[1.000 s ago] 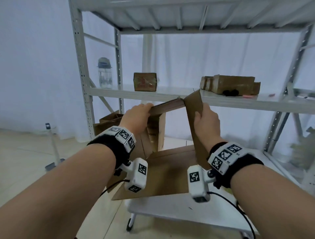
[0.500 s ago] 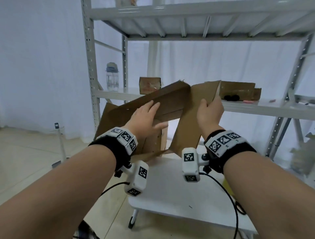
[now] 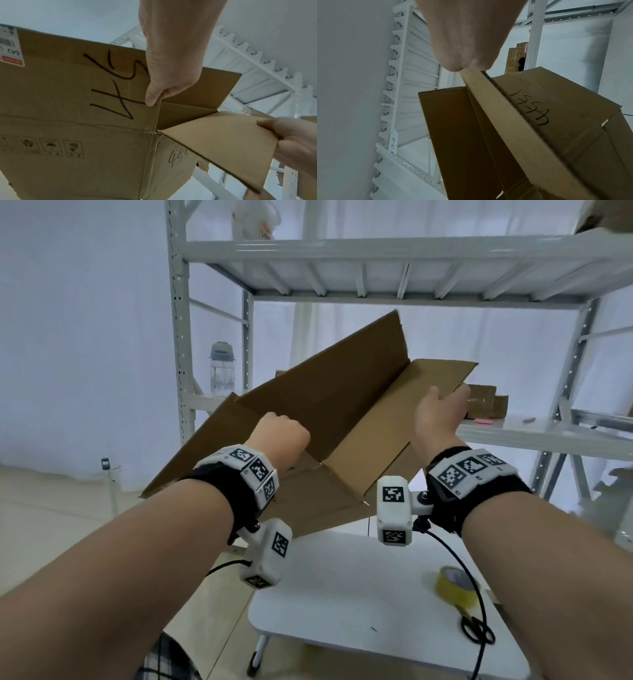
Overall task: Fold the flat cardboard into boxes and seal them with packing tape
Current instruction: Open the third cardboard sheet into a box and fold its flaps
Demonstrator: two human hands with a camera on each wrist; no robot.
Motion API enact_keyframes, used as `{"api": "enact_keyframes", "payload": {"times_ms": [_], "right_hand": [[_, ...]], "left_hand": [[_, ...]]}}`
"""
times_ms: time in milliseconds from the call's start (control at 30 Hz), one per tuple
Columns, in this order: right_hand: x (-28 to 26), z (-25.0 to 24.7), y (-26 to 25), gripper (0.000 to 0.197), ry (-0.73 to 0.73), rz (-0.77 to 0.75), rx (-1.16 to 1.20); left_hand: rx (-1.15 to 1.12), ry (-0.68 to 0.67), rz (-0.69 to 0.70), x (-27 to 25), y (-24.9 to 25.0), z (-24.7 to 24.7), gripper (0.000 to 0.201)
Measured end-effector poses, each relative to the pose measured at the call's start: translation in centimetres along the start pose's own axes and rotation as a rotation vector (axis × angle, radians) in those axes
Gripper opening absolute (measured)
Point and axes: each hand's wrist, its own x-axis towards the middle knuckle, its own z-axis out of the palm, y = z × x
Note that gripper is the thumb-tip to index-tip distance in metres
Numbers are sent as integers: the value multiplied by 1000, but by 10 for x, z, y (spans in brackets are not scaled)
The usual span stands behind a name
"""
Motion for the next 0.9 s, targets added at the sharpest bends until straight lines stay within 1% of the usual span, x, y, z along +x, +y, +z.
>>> {"api": "enact_keyframes", "payload": {"times_ms": [67, 100, 133, 200, 233, 267, 333, 367, 400, 467, 567, 600, 667, 767, 833, 900], "right_hand": [[0, 0, -2, 49, -39, 29, 22], [1, 0, -3, 51, -92, 63, 31], [0, 1, -5, 53, -174, 113, 52], [-6, 3, -7, 54, -406, 247, 87], [-11, 4, -7, 48, -503, 310, 83], [-15, 5, -5, 35, -554, 356, 73], [-13, 3, 2, 8, -522, 415, 102], [-9, -1, 6, 4, -488, 447, 143], [-5, -5, 9, 8, -464, 474, 185], [5, -12, 14, 7, -440, 491, 227], [9, -14, 22, 8, -463, 471, 151], [8, -13, 24, 13, -467, 455, 119], [9, -15, 27, 30, -462, 424, 84], [11, -16, 29, 40, -435, 410, 73], [8, -15, 29, 48, -451, 413, 35], [3, -13, 29, 58, -476, 409, -17]], "left_hand": [[48, 50, -35, 1, -3, 0, 11], [73, 101, -38, 2, -4, 1, 11], [99, 164, -40, 2, -5, 3, 12], [91, 332, -48, 3, -5, 6, 14], [68, 398, -52, 5, -4, 6, 17], [39, 435, -49, 7, -3, 8, 20], [-31, 441, -63, 11, -2, 11, 25], [-70, 457, -73, 13, -3, 12, 25], [-115, 495, -83, 16, -5, 12, 24], [-181, 554, -82, 22, -8, 14, 21], [-153, 569, 33, 29, -3, 18, 24], [-151, 565, 53, 30, 1, 21, 25], [-146, 550, 47, 30, 10, 26, 23], [-164, 564, 48, 29, 17, 27, 20], [-151, 565, 85, 29, 21, 27, 25], [-133, 538, 111, 30, 26, 28, 30]]}}
